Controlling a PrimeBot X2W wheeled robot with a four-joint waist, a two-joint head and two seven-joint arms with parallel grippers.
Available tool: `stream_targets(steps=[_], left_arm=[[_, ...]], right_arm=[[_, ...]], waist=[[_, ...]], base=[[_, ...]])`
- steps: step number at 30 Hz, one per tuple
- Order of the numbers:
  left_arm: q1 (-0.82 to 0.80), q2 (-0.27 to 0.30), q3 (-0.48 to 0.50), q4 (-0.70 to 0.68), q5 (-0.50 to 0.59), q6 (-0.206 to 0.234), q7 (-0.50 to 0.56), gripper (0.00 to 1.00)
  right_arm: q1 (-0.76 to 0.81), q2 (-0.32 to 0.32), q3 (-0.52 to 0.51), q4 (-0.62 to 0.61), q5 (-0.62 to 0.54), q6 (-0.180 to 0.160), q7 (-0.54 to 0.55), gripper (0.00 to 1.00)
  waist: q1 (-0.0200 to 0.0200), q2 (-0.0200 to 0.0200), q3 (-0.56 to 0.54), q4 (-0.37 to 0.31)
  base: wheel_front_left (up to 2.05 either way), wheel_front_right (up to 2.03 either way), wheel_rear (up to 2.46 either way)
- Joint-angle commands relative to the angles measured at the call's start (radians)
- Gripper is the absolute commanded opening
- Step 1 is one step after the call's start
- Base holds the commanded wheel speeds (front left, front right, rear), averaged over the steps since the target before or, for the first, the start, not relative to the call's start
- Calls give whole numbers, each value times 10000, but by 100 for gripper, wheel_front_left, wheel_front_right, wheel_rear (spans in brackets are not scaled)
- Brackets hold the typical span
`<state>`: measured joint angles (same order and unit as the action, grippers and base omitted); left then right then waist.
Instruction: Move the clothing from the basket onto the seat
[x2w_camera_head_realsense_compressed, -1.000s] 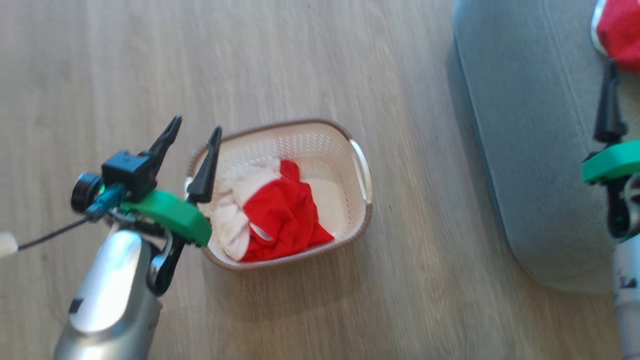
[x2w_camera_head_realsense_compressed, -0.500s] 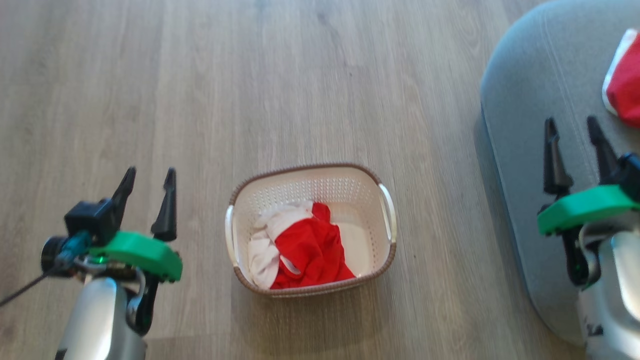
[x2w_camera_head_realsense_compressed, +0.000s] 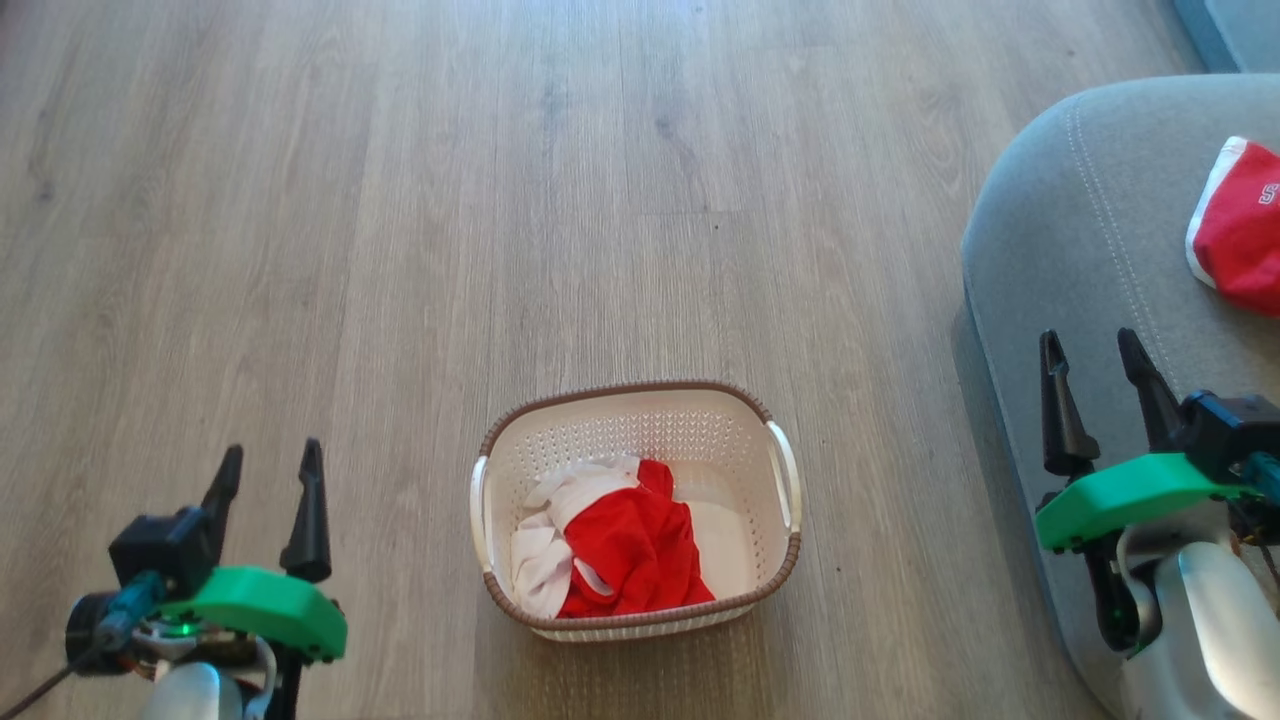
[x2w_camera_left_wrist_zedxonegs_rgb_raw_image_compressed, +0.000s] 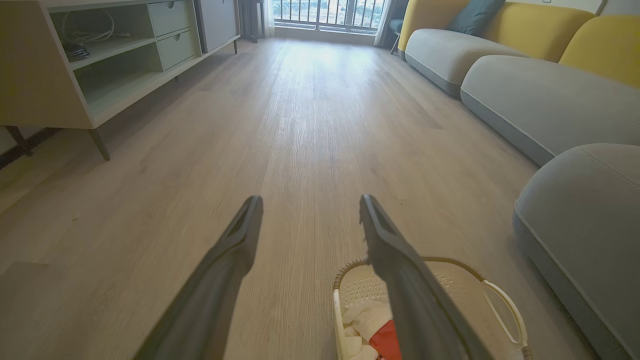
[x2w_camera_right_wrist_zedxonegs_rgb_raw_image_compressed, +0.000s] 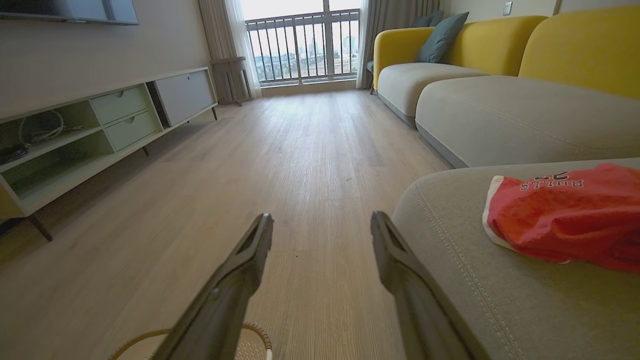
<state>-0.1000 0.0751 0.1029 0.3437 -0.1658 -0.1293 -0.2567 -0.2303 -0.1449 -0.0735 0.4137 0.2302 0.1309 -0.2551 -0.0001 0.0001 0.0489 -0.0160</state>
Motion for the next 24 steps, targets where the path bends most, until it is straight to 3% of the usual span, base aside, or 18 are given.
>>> stream_targets(steps=[1,12,24], left_arm=[[-222,53,393,-378,65,-10,-51,100],[-207,-111,-30,-315,42,-12,-51,100],[-1837,113,-2022,1246,-304,-13,-51,100]], right_arm=[[-33,11,215,-306,29,-2,-66,100],[-410,60,422,-428,-147,-2,-66,100],[-2401,388,997,-1046,-684,-2,-66,100]], waist=[[1,-1,-8,7],[1,-1,767,-187],[1,-1,3787,-1114]], base=[[0,0,0],[0,0,0],[0,0,0]])
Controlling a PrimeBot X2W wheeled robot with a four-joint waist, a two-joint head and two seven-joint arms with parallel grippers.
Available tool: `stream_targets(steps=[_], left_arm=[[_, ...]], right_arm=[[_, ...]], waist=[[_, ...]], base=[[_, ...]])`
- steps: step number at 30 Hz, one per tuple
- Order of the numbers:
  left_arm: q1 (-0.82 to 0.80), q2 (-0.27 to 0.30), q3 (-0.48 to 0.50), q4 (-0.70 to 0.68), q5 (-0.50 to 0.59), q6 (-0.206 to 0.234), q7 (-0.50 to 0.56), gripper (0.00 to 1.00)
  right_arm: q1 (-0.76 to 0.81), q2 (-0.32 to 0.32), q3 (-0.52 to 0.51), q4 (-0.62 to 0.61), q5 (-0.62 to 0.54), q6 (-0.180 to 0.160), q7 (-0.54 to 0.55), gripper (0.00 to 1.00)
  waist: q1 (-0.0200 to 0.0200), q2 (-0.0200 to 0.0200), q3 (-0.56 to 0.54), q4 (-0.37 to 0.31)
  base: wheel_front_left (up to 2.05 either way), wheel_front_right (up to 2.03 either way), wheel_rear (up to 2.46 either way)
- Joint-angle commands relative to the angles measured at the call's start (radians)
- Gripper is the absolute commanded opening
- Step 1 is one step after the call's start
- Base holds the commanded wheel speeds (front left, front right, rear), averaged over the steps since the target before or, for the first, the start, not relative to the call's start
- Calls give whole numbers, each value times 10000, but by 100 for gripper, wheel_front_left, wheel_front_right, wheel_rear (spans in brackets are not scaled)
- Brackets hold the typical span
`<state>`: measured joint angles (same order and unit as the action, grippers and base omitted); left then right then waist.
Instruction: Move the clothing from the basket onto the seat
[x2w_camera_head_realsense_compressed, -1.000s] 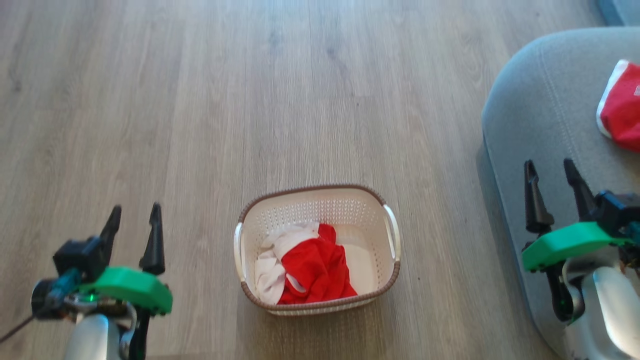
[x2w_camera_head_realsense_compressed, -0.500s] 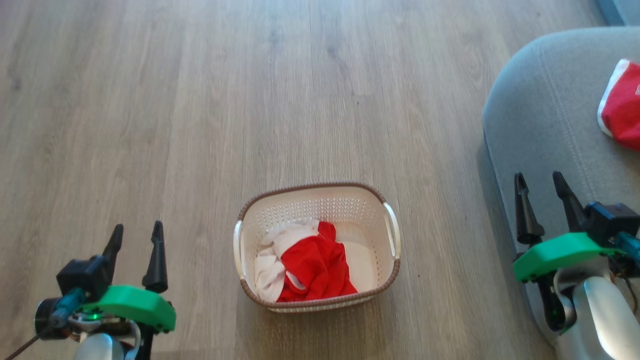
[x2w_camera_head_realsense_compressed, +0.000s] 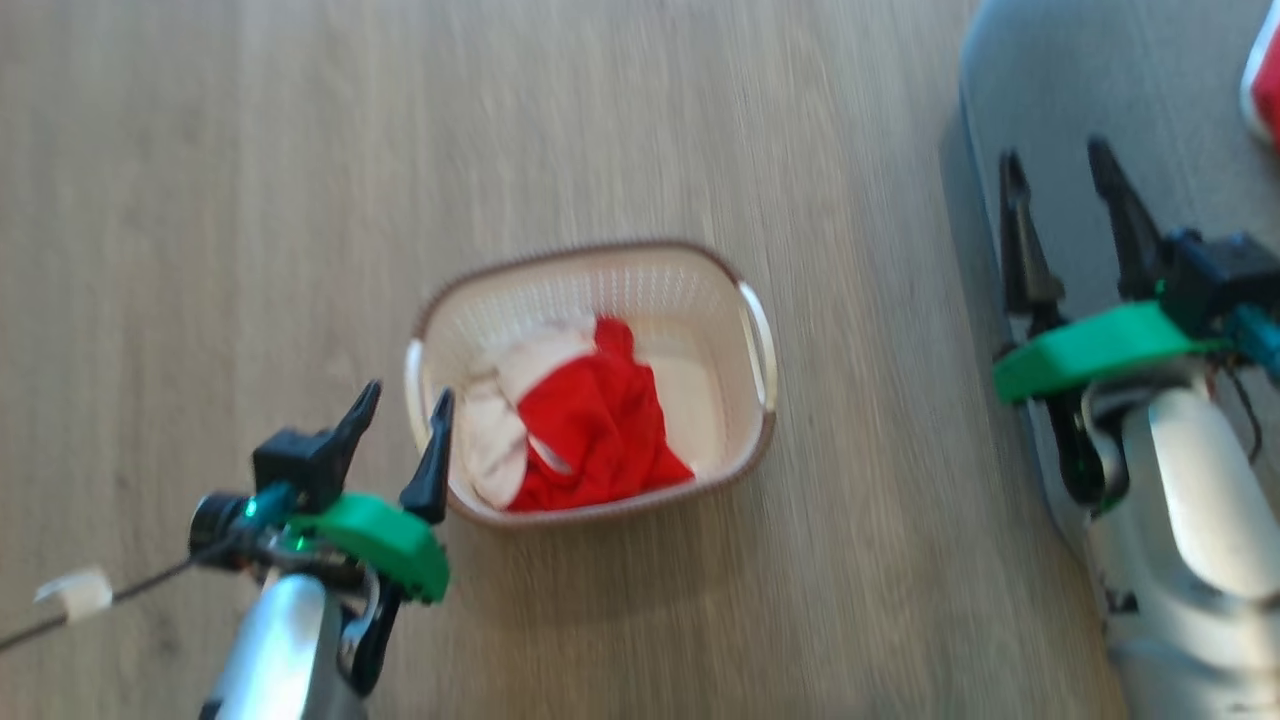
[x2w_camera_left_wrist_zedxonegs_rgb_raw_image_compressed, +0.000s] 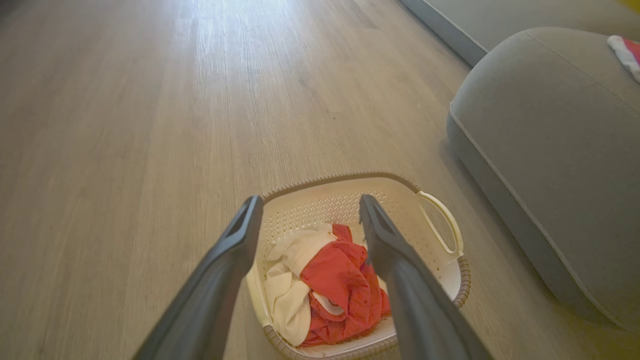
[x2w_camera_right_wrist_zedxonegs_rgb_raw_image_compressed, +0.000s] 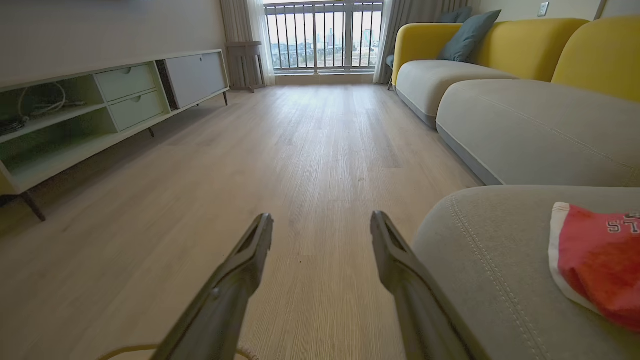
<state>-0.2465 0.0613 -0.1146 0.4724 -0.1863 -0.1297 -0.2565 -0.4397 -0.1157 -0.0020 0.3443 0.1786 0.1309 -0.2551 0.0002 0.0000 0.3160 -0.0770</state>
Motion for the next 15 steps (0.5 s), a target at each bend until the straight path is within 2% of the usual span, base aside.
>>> stream_targets(steps=[1,9,15], left_arm=[[-568,310,18,138,-133,-9,-53,100],[-2219,732,-1051,1676,-180,-9,-53,100],[-3694,1170,-1731,3163,-179,-9,-53,100]], right_arm=[[-475,141,322,-389,-193,-2,-66,100],[-1385,420,483,-717,-361,-2,-66,100],[-2101,585,988,-776,-460,-2,-66,100]], waist=[[-2,0,1361,-582],[-2,0,3124,-1032],[-2,0,4313,-1677]], base=[[0,0,0],[0,0,0],[0,0,0]])
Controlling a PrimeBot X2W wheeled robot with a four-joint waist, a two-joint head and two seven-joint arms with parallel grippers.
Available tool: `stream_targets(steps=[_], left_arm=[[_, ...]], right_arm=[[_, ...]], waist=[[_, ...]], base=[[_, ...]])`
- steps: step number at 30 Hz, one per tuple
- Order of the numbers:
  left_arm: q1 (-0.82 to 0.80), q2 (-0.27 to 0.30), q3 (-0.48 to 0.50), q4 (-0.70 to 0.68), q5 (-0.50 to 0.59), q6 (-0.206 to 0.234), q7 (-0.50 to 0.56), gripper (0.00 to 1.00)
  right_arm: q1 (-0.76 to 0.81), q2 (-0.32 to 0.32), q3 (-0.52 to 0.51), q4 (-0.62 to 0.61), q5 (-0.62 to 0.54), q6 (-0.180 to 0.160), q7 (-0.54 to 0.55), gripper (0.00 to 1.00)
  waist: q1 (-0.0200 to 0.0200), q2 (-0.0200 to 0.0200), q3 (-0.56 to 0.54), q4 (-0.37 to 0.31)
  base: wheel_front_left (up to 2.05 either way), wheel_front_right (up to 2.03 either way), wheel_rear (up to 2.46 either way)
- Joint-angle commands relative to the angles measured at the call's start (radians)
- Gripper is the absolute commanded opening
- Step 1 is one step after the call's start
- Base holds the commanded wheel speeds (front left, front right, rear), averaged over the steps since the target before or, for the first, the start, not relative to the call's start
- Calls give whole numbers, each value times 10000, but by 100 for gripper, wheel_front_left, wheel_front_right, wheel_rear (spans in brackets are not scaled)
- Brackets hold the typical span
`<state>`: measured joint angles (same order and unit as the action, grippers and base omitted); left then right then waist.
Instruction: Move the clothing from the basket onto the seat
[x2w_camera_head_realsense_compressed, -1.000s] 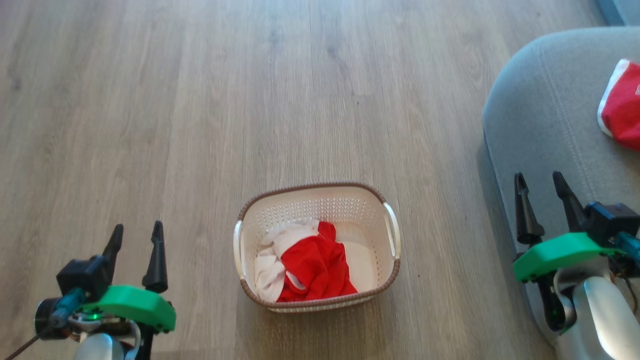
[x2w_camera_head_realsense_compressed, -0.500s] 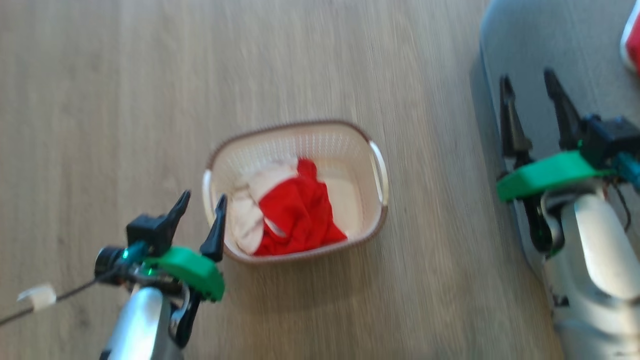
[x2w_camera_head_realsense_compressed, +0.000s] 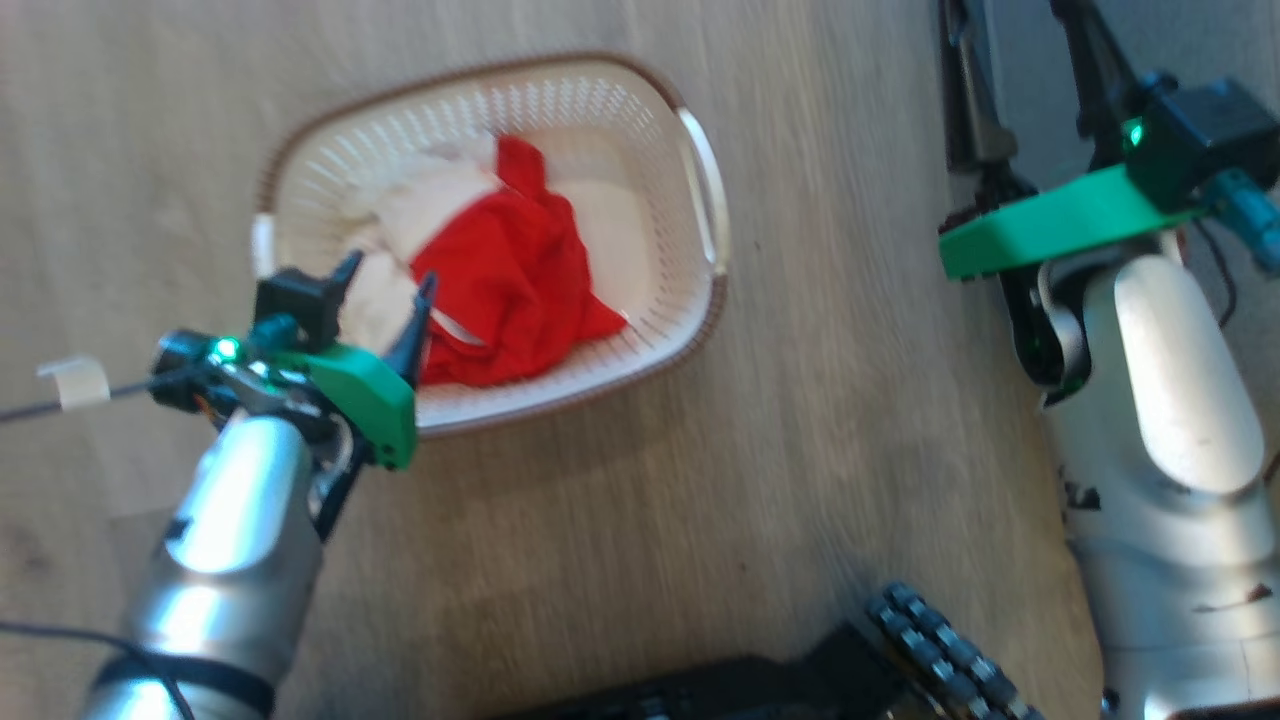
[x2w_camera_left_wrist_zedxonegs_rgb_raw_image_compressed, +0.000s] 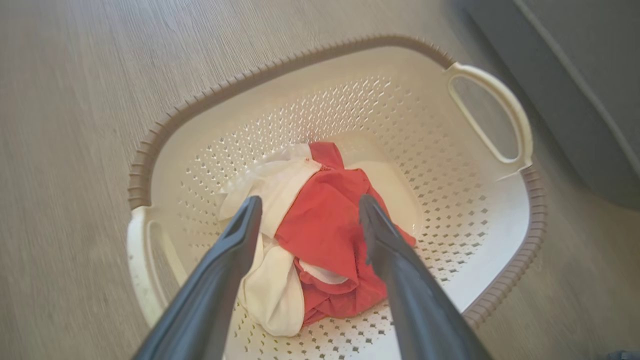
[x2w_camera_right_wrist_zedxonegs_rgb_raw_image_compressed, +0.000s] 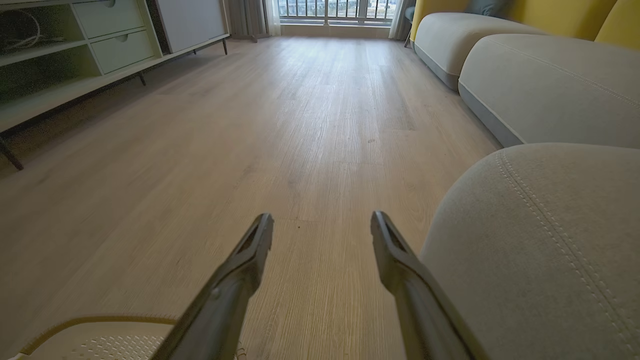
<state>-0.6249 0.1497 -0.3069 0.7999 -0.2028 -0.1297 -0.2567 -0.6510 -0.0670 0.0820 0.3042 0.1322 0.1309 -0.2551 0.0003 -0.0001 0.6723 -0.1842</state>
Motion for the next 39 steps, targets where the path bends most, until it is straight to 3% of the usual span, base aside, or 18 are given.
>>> stream_targets(steps=[1,8,20,31,37,38,39], left_arm=[[-150,359,72,174,6,-9,-50,100],[-1869,697,-710,1734,572,3,191,100],[-3403,795,-1640,3517,1529,679,1207,100],[-3935,991,-2761,4423,2594,1508,2024,100],[-4047,1050,-2997,4560,2723,1621,2113,100],[-4064,1052,-3016,4578,2715,1624,2108,46],[-4082,1050,-3037,4593,2705,1607,2091,0]], right_arm=[[-87,118,198,-414,47,-2,-66,100],[-531,163,710,-659,755,-2,-66,100],[-424,166,1156,-769,1968,-2,-66,100],[33,167,798,-920,2181,-2,-67,100],[116,167,698,-1006,2277,-2,-67,100],[124,167,690,-1020,2289,-2,-67,100],[126,167,681,-1029,2307,-2,-67,100]], waist=[[-3,1,923,-714],[-3,1,1929,-1391],[-3,1,2685,-2362],[-3,1,2856,-2446],[-3,1,2910,-2443],[-3,1,2915,-2444],[-3,1,2920,-2445]], base=[[0,0,0],[0,0,0],[0,0,0],[0,0,0],[0,0,0],[0,0,0],[0,0,0]])
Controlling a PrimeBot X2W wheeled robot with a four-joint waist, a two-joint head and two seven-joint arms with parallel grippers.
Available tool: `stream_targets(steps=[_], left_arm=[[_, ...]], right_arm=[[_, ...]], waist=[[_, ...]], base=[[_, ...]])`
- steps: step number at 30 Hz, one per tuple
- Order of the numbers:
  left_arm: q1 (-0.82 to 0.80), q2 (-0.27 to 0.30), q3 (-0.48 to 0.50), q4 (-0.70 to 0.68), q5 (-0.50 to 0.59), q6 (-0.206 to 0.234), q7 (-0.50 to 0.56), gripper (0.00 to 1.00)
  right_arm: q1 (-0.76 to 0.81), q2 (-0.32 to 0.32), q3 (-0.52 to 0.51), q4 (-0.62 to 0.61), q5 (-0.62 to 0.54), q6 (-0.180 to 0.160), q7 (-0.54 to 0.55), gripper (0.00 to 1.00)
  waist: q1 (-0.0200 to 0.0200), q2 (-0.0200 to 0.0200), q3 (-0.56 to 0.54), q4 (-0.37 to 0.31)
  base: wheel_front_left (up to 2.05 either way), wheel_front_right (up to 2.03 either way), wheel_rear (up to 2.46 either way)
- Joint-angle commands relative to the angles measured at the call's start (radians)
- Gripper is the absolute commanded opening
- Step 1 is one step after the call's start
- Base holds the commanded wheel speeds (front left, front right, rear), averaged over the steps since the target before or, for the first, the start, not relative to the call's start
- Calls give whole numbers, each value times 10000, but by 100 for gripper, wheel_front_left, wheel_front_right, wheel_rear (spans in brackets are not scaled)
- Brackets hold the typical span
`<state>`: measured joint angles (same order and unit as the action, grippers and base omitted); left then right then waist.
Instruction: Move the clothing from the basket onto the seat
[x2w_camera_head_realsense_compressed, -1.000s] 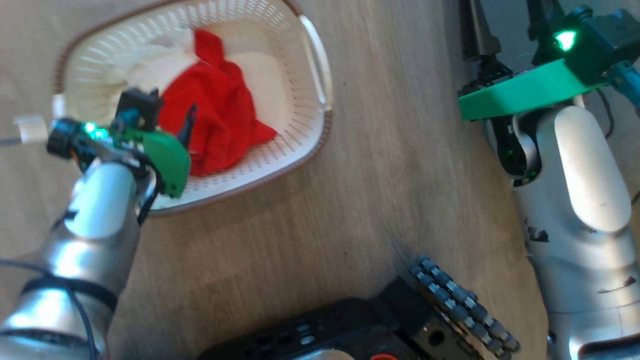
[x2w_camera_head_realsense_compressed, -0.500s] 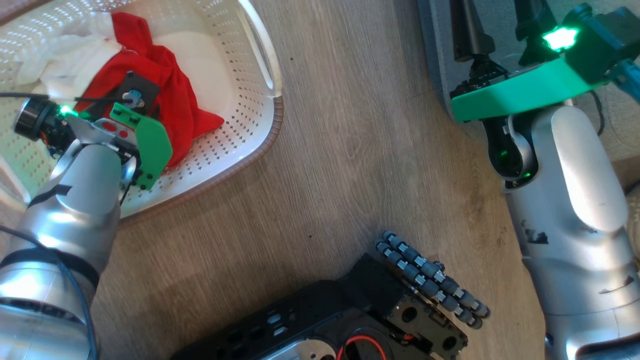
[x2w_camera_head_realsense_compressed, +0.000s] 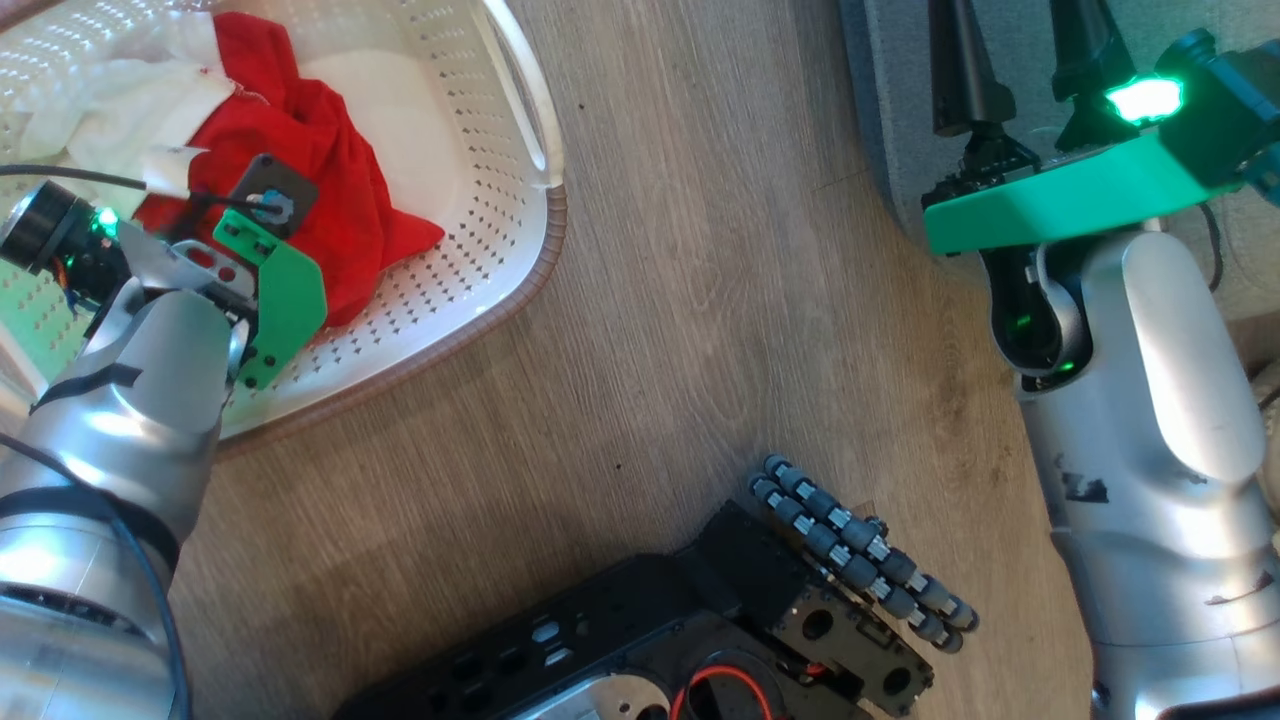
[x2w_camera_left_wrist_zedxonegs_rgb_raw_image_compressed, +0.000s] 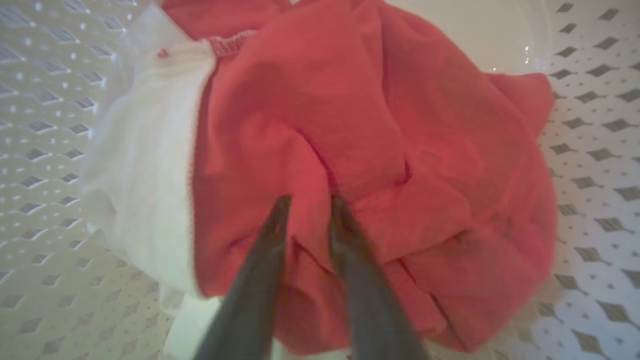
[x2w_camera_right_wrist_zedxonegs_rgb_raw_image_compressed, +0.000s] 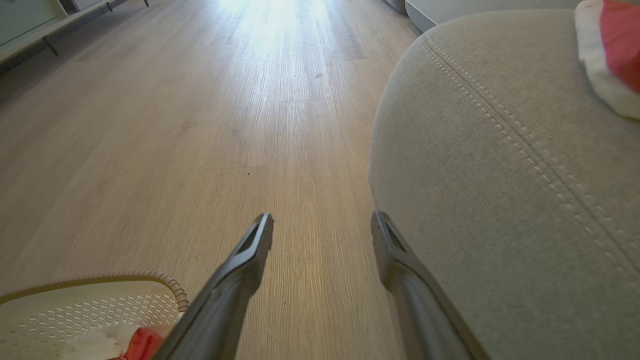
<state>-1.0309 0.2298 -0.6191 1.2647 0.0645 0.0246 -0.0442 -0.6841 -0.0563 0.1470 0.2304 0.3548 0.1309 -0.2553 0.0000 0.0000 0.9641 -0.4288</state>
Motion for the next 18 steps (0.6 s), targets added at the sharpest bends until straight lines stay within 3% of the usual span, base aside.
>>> stream_targets(steps=[1,11,18], left_arm=[[-38,247,67,-38,19,45,-38,0],[-28,249,514,27,-750,-119,-820,0],[402,-544,952,-100,-1566,-477,-1762,0]], right_arm=[[450,60,23,-289,100,-2,-65,100],[-78,60,173,-89,126,-2,-65,100],[1,60,-119,265,-605,-2,-65,100]], waist=[[0,0,1,-1],[0,0,-347,-76],[0,0,-1554,780]], base=[[0,0,0],[0,0,0],[0,0,0]])
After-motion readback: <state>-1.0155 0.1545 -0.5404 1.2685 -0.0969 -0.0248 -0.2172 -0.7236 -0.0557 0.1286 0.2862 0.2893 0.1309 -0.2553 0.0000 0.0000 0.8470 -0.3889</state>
